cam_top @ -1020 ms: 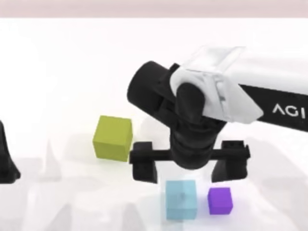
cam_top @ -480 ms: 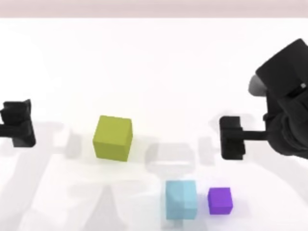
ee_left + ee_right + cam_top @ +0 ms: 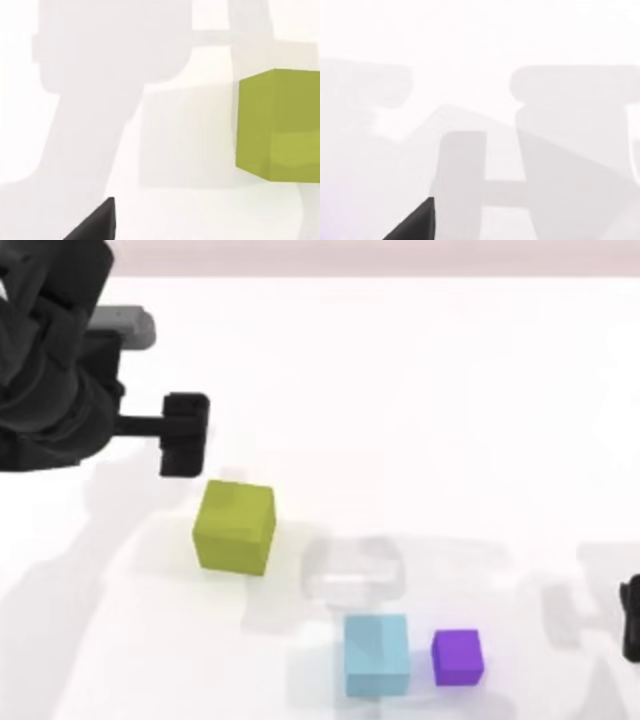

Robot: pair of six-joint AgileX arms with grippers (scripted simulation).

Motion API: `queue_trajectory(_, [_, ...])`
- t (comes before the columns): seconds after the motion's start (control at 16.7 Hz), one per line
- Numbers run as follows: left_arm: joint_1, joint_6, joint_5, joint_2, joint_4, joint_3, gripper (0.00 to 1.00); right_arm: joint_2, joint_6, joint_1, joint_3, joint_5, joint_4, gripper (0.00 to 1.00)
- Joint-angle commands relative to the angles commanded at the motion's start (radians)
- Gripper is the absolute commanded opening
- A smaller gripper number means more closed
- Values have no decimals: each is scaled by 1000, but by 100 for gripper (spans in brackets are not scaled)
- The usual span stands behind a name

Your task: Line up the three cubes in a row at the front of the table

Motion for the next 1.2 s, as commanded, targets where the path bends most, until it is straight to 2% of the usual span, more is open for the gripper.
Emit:
queue_trajectory(0.24, [-77, -52, 2, 307, -178, 253, 100, -343, -134, -145, -216, -46, 217, 100])
queue_trajectory(0.54, [-136, -92, 1, 536, -308, 455, 100, -618, -240, -267, -336, -90, 444, 100])
queue_trajectory(1.02, [-140, -98, 1, 572, -323, 482, 100, -657, -256, -286, -348, -97, 482, 100])
queue_trajectory(1.2, [-142, -95, 1, 594, -253, 431, 100, -657, -256, -286, -348, -97, 482, 100])
